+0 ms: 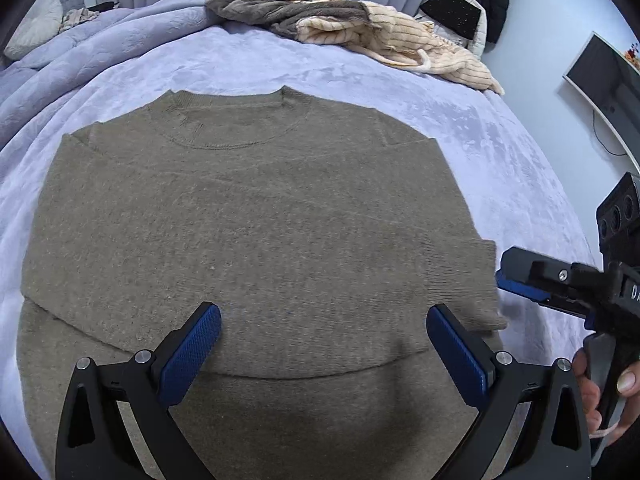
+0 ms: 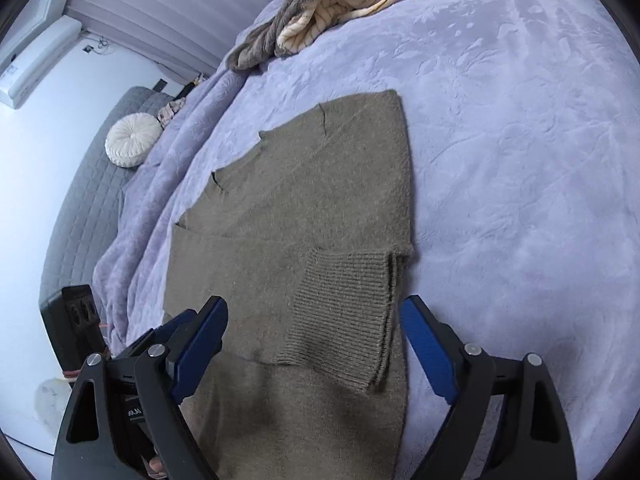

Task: Fold small clothes
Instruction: 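Press the folded cuff flat with the right tool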

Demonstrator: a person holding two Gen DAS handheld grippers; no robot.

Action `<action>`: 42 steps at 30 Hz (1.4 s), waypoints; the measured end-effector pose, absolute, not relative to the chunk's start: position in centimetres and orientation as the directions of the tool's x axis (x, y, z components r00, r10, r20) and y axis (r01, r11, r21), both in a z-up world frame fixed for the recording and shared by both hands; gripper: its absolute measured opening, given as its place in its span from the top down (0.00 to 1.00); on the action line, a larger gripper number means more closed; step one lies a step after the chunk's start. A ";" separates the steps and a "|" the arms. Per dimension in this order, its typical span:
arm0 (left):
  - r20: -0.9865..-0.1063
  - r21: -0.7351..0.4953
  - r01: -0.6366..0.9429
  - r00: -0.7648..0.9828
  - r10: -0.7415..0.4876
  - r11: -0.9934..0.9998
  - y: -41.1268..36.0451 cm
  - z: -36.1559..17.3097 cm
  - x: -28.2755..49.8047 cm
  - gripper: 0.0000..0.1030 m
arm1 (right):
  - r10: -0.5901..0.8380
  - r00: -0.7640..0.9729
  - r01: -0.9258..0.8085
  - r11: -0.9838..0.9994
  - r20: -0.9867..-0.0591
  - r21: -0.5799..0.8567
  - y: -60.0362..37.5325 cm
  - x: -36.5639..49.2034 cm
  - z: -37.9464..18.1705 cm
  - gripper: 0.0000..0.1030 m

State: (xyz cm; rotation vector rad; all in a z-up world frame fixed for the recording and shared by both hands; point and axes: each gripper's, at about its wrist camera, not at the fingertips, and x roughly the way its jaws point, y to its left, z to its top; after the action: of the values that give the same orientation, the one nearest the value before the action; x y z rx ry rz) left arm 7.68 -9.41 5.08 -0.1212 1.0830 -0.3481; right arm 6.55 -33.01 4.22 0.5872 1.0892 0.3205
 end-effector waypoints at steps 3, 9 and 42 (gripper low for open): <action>-0.860 -0.232 0.193 0.417 -0.294 0.953 -8.7 4.2 7.8 0.00 | 0.466 0.404 0.035 0.852 -0.787 0.522 -31.2 6.6 3.3 0.42; -0.872 -0.178 0.203 0.421 -0.250 0.963 -8.6 3.8 7.7 0.00 | 0.304 0.446 0.007 0.939 -0.842 0.343 -30.0 6.7 3.7 0.89; -0.870 -0.021 0.115 0.487 -0.075 0.993 -0.5 3.0 11.2 0.00 | 0.075 0.521 -0.116 0.993 -0.850 0.016 -21.3 7.0 4.9 0.29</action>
State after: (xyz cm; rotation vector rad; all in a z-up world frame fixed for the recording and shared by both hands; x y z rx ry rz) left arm 11.23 -0.53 2.97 0.0422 1.0564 -0.1158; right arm 7.04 -21.28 4.94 -0.0450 1.0166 0.1145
